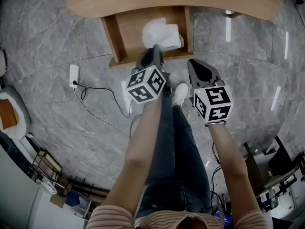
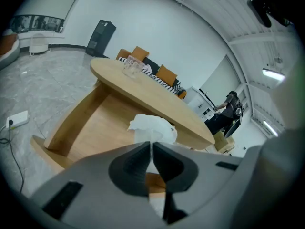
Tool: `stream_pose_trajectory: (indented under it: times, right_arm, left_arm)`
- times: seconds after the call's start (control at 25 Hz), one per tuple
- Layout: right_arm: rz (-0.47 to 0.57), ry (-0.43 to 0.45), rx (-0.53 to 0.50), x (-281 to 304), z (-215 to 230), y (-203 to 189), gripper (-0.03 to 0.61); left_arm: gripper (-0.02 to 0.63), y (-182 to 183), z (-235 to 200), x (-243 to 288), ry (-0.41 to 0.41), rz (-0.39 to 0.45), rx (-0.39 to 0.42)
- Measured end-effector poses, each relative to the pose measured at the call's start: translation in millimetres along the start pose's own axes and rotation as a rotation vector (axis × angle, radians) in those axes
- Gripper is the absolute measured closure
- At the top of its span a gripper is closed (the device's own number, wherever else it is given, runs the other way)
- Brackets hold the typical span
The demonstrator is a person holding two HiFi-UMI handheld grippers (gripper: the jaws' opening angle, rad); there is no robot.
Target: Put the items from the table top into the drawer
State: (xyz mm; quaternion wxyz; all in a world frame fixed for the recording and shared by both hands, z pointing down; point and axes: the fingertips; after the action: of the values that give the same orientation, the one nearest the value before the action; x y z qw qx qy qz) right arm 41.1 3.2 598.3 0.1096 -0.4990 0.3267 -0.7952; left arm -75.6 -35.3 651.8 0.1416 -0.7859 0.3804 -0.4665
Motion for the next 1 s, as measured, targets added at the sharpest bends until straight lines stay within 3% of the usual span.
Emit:
stream_pose_trajectory:
  times: [0.56,1.0]
  right_arm:
    - [-0.025,0.023,0.008,26.8,15.4,-11.9,0.571]
    - [-0.046,0.041,0.007,33.3,11.7,-20.7,0.571]
  left_arm:
    - [0.586,-19.4,-5.0,57.3,0.034,-0.039,-0.002]
    - [0.584,-37.0,-16.6,70.9,0.088,-0.101,0.015]
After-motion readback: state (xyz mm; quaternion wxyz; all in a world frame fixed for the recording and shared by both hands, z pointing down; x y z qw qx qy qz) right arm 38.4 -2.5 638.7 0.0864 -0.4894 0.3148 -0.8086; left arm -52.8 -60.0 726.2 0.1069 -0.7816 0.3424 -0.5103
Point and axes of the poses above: the fingertips, and each gripper's own axes: x forward along the fingers, z to its right, y out of its top, and after that the axes turned 1 degree about z, right-handed
